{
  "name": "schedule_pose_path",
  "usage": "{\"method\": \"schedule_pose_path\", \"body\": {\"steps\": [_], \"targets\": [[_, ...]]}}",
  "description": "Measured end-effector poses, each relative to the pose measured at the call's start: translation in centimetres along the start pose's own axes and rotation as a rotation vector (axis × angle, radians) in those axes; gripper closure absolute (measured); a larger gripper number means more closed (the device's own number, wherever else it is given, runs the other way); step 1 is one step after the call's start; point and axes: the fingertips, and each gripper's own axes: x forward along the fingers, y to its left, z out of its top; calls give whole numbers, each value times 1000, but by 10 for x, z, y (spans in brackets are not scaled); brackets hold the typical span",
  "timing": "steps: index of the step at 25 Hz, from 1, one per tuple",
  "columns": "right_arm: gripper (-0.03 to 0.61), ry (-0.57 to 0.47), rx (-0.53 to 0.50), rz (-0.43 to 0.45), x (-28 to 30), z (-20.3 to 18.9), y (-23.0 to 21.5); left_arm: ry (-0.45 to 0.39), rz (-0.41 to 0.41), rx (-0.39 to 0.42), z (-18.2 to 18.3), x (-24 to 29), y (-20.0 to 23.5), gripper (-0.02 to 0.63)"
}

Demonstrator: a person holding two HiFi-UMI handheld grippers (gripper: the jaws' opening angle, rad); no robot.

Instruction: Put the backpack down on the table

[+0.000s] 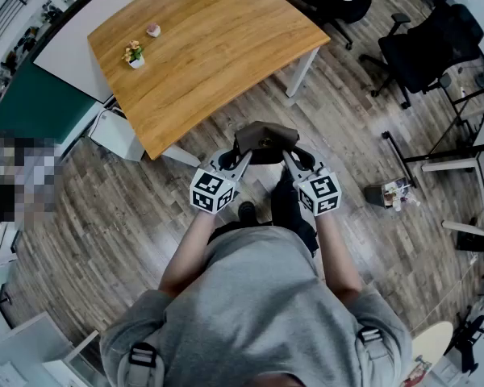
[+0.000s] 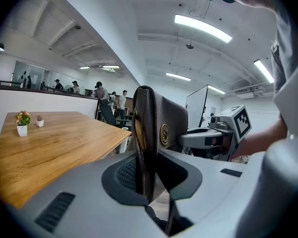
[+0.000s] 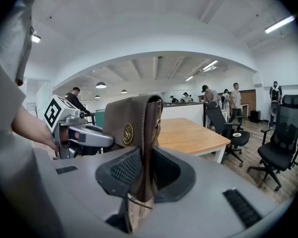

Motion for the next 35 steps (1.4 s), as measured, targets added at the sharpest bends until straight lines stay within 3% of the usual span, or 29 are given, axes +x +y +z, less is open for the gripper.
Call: {"method": "schedule_pose_path", "body": {"steps": [19,35], "targets": [[503,-4,47,-18,-17,-7,28,1,-41,26,-6,-30,-13,535],[499,-35,50,-28,-11,3,10,-8,-49,59,10,-13,-6,537]]}}
